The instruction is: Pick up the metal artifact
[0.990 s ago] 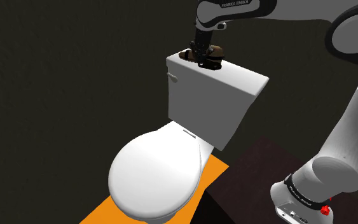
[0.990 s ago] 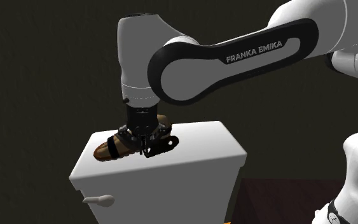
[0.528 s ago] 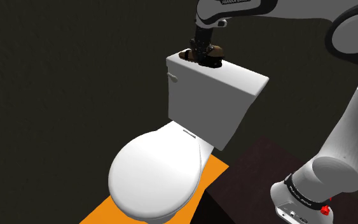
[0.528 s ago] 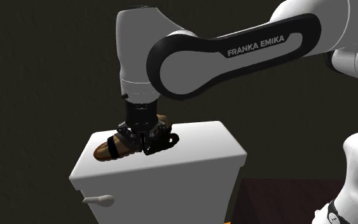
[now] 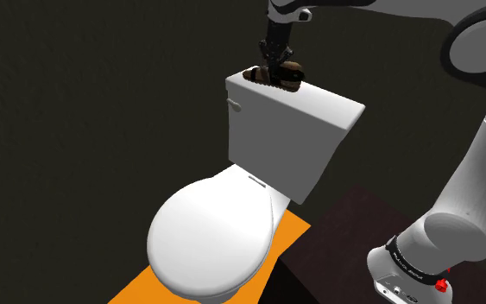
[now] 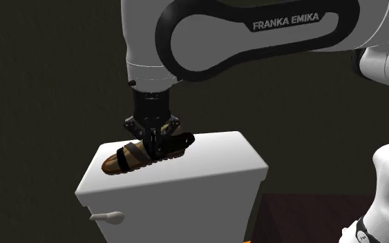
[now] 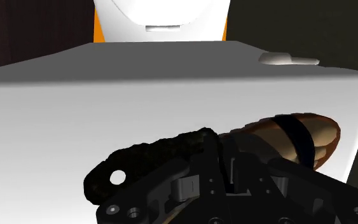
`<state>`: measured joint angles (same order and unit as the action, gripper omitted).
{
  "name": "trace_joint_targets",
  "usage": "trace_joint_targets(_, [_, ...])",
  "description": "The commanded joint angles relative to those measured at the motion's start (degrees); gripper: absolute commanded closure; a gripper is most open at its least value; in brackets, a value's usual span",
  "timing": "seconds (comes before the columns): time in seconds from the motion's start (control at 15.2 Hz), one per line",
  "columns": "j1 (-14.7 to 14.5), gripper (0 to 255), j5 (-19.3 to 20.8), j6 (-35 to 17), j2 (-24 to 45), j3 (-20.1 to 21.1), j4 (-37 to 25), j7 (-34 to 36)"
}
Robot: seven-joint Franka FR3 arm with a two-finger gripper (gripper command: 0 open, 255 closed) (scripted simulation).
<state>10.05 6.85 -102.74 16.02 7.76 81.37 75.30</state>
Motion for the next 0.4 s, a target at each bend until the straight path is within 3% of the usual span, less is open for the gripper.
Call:
trace_joint_targets(0.0, [0.0,255,0.0,1.6,0.1,0.0,-1.8,-0.2])
trace_joint_targets(0.33, [-0.1,255,0.0,4.3,0.6,0.0,-4.9,-0.4])
